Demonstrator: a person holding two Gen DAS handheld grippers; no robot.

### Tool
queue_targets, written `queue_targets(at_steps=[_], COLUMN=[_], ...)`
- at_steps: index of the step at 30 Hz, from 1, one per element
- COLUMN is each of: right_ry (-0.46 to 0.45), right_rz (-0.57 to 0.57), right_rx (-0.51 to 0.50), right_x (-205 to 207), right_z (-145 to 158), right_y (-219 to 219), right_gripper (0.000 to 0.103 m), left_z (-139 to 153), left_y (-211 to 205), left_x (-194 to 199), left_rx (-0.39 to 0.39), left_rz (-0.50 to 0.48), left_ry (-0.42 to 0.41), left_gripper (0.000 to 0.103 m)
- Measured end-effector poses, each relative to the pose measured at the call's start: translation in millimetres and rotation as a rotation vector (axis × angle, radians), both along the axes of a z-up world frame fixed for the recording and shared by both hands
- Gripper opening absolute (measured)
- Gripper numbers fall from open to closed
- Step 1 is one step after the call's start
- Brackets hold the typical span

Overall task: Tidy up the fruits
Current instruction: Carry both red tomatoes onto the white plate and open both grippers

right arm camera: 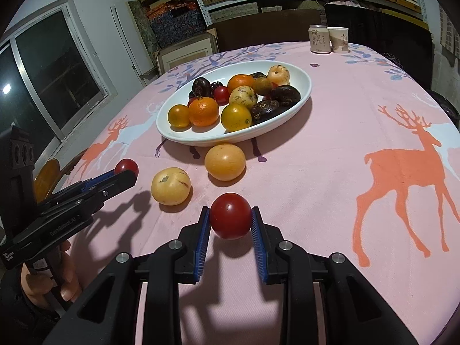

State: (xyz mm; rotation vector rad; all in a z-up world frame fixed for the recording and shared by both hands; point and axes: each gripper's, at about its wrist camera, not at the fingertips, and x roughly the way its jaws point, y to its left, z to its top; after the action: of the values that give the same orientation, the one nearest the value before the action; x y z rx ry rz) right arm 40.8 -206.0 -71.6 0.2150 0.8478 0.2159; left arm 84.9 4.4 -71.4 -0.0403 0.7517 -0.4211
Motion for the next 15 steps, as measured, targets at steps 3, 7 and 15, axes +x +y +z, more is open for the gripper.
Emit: queue_targets(at_steps=[3, 7, 15], right_ry=[-0.009, -0.017, -0.025], right_rz=[-0.003, -0.007, -0.012], right_rx=[0.006, 0.013, 0.016], right_x=[-5, -10, -16], right_z=[3, 3, 3], right_y=[-5, -10, -15], right_gripper=[0.028, 0.028, 0.028], left_z=[0, -2, -3], left_y=[1, 0, -2], left_x=[-2, -6, -16], left_rx=[0.006, 0.014, 0.037], left_rz=[0.007, 0.010, 0.006], left_ry=[0.004, 0.010, 0.008], left_gripper=[0.030, 0.030, 0.029])
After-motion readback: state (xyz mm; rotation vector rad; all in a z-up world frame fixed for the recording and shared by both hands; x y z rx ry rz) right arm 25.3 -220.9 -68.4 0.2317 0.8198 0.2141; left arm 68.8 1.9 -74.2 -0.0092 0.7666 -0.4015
